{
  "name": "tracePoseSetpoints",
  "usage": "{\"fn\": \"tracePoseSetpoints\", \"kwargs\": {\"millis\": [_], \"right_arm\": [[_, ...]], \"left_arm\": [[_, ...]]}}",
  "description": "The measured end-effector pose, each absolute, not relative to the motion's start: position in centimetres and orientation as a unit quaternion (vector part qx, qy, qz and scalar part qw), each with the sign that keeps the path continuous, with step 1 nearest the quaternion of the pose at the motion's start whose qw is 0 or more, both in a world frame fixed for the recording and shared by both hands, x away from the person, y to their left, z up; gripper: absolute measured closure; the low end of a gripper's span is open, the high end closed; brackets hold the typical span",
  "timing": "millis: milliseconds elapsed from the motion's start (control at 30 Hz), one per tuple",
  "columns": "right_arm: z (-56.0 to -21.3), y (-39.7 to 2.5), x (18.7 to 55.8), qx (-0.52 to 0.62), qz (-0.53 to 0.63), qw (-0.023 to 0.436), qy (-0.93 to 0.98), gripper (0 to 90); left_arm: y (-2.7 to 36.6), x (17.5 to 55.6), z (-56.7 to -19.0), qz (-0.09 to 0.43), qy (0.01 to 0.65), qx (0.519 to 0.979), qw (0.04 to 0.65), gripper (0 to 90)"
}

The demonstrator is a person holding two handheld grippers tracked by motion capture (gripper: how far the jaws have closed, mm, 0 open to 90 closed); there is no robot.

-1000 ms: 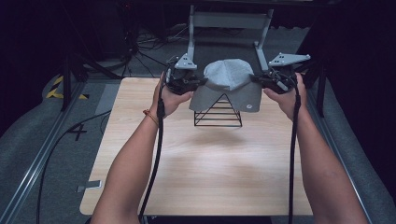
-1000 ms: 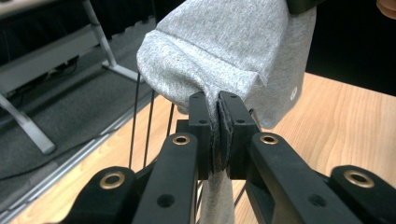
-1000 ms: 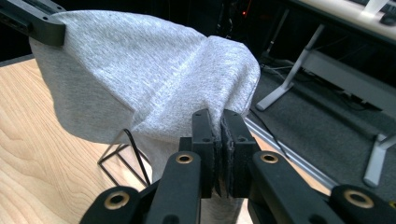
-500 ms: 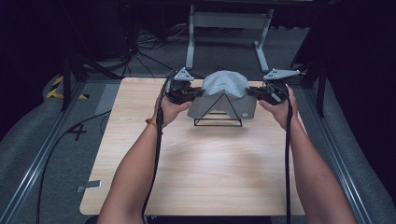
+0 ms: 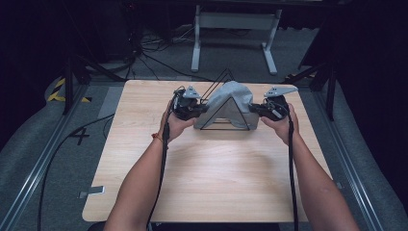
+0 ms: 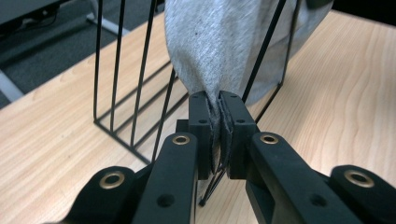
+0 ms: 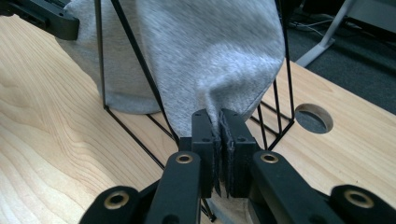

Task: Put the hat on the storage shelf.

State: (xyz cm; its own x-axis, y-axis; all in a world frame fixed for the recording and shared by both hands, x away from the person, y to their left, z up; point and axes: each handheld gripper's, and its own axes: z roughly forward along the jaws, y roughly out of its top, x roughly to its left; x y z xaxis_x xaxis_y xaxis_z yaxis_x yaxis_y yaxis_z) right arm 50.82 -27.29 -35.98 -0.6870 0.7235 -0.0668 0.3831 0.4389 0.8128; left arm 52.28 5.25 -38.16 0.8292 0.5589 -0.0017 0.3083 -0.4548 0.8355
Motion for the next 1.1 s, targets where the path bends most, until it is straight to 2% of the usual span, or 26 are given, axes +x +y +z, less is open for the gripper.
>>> {"fn": "tracePoseSetpoints", "kwargs": {"millis": [267, 633, 1100], "right_arm": [[-37.0, -26.9, 50.9, 0.342, 0.399, 0.209, 0.825, 84.8], [-37.9, -26.6, 50.9, 0.351, 0.392, 0.211, 0.824, 83.5], [-36.8, -27.5, 49.0, 0.345, 0.381, 0.233, 0.826, 77.6]], "left_arm": [[4.7, 52.1, -39.5, 0.148, 0.257, 0.856, 0.423, 84.4], [4.9, 52.1, -40.8, 0.149, 0.266, 0.857, 0.415, 84.3], [7.4, 50.2, -39.3, 0.183, 0.257, 0.86, 0.4, 77.9]]}}
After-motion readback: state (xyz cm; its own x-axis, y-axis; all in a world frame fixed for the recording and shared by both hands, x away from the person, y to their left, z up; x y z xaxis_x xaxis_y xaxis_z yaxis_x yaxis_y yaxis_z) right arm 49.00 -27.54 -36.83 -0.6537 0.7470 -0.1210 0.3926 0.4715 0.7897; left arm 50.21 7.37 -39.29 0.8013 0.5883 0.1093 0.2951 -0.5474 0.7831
